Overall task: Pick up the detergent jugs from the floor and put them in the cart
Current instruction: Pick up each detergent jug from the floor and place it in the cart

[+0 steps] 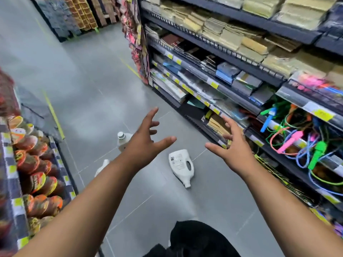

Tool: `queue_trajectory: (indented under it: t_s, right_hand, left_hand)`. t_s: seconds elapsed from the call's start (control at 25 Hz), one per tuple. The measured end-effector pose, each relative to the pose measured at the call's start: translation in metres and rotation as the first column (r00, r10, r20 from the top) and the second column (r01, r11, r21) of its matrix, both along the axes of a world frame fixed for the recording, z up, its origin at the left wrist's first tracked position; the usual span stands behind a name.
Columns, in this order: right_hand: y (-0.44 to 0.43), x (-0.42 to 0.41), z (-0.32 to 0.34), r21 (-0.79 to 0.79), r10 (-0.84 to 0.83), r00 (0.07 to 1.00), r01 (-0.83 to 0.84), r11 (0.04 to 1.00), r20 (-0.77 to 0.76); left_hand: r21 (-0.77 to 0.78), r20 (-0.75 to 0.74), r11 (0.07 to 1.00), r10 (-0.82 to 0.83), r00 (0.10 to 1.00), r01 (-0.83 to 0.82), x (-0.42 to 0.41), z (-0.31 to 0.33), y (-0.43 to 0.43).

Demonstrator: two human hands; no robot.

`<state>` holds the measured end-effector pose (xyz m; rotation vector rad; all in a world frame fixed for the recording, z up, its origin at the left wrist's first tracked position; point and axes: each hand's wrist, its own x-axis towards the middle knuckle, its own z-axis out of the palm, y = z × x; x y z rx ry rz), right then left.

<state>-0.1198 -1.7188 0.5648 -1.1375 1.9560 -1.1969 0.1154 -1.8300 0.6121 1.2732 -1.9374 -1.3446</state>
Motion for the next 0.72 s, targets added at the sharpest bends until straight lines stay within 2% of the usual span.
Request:
queue_trajectory:
  t_s: [0.16,0.32,0.44,0.6,0.72]
  right_hand:
    - [-0.052,-0.016,-0.021,0.02,-0.046,0.999,0.045,0.999,0.021]
    - [-0.107,-0.034,-0.05,0.095,-0.179,0.982,0.172,0.98,0.063]
    - [-0.141,-0.041,-0.084,0.075,-0.276,0.96,0.271,0.96,0.058]
    - [-0.175,-0.046,-0.144,0.048,-0.482,0.871,0.48,0.876,0.09]
    - [-0.19,-0.049,-0.185,0.03,-0.611,0.784,0.612,0.79,0.108]
  left_hand:
    - [0.024,0.06,0.996,-0.086,0.995,0.085,-0.029,-0.02,-0.066]
    - [0.079,0.094,0.983,-0.171,0.981,0.164,-0.064,-0.053,-0.141]
    - [0.113,0.105,0.959,-0.272,0.956,0.261,-0.094,-0.089,-0.191]
    - [0.174,0.109,0.903,-0.415,0.903,0.393,-0.137,-0.149,-0.254]
    - [0.164,0.143,0.833,-0.55,0.823,0.529,-0.158,-0.186,-0.286]
